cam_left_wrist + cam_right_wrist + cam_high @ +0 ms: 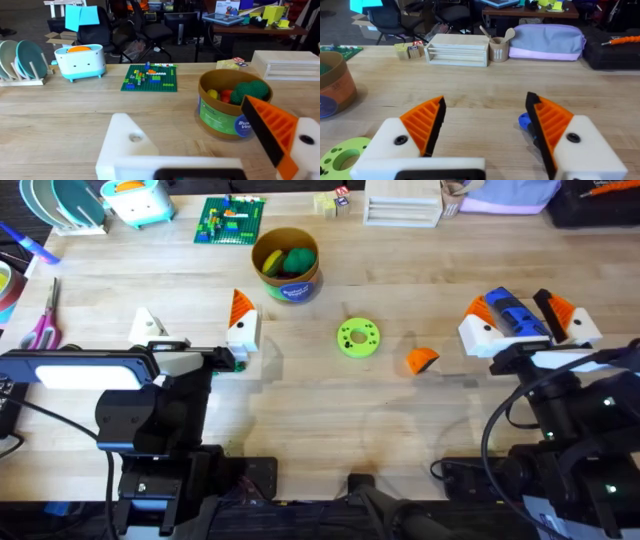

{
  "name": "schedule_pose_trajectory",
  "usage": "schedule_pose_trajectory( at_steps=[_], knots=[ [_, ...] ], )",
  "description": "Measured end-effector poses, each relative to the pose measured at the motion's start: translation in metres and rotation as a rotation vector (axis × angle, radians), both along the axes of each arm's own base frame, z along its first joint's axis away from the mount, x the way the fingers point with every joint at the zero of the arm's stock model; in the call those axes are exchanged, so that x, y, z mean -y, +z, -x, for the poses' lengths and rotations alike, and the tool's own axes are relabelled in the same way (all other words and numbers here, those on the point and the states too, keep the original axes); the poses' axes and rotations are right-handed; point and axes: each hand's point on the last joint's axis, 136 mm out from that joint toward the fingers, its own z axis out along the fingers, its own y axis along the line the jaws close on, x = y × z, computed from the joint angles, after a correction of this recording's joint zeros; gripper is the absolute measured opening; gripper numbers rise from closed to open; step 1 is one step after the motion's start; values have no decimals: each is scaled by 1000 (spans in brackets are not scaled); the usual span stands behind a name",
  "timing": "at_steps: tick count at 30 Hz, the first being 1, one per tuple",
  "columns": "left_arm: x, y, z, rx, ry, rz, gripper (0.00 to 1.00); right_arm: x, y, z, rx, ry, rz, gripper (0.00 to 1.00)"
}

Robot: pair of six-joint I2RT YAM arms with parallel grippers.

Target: Pick up the gripper from the table and insert it into the empty holder that is missing its gripper. Then pick up a screw, insert it into the mounting hole, and use the screwdriver to tighten it. Finally, clean up the table by picking up the vegetable and placing it into the bucket.

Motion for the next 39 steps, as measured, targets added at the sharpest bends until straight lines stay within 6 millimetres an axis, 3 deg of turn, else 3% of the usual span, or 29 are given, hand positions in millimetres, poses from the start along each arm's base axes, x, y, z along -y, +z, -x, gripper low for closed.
schedule_pose_trajectory(
  at_steps=[12, 17, 20, 22, 27, 35, 39],
  knots=[
    [0, 0, 0, 0, 0, 1, 991, 0, 0, 0, -2, 0, -3, 994],
    [0, -13, 5, -107, 2, 17, 991, 0, -3, 3, -47, -3, -26, 991],
    [0, 0, 13, -177, 3, 23, 991, -1, -5, 11, -144, -1, -31, 991],
    [0, 17, 19, -214, 4, 25, 991, -1, 3, 17, -195, -2, -33, 991],
    [0, 52, 33, -398, 5, 18, 991, -1, 50, 29, -298, -4, -37, 991],
    [0, 71, 42, -702, -43, -111, 992, -1, 104, 35, -446, -5, -40, 991],
    [0, 70, 37, -748, -58, -141, 992, -1, 116, 33, -435, -5, -40, 991]
  ],
)
